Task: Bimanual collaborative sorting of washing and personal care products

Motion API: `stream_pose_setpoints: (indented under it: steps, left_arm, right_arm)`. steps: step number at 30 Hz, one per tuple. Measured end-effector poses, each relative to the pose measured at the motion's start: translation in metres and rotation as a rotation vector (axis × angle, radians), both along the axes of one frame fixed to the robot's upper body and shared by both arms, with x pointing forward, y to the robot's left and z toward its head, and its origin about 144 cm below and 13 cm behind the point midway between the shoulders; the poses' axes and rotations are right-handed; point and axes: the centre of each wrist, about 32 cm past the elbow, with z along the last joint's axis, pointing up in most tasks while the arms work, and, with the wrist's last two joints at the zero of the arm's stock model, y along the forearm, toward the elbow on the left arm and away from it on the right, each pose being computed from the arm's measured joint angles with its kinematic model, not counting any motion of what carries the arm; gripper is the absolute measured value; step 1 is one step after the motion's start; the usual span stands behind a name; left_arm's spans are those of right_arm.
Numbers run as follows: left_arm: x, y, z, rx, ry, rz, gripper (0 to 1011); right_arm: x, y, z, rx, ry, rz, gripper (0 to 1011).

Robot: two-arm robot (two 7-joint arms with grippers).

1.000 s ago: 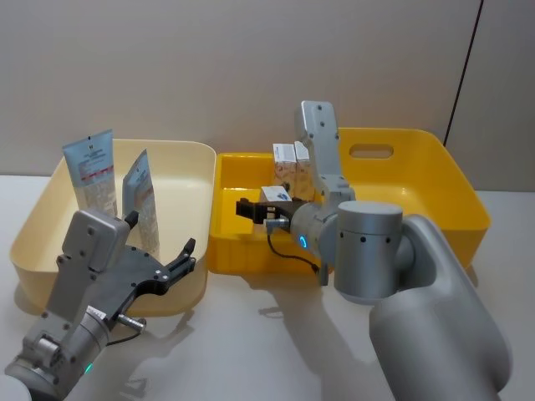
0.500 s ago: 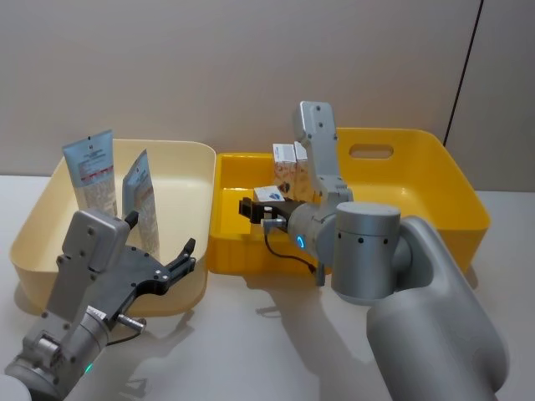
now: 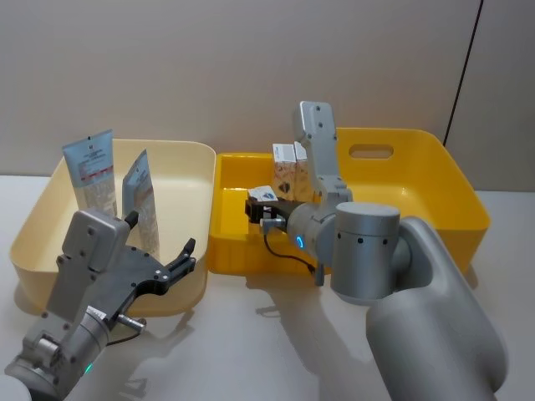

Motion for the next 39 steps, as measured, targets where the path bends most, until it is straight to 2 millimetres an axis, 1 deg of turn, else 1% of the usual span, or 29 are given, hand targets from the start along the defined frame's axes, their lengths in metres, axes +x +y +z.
stream_pose_setpoints:
  steps: [7,16,28,39]
  left_arm:
    - [0.0,0.0,0.0,0.0,0.0,0.0,1002]
    - [0.0,0.0,0.0,0.0,0.0,0.0,1002]
    - [0.0,0.0,0.0,0.0,0.0,0.0,1002]
    - [0.0,0.0,0.0,0.0,0.0,0.0,1002]
  right_arm:
    - [-0.001,0.0,0.0,0.005,-0.011,0.005,445]
    - [-0.005,-0.003,0.007,0.028,-0.091,0.021,444]
    - [-0.011,-0.013,0.024,0.068,-0.24,0.033,444]
    - [-0.017,-0.032,0.045,0.068,-0.416,0.011,444]
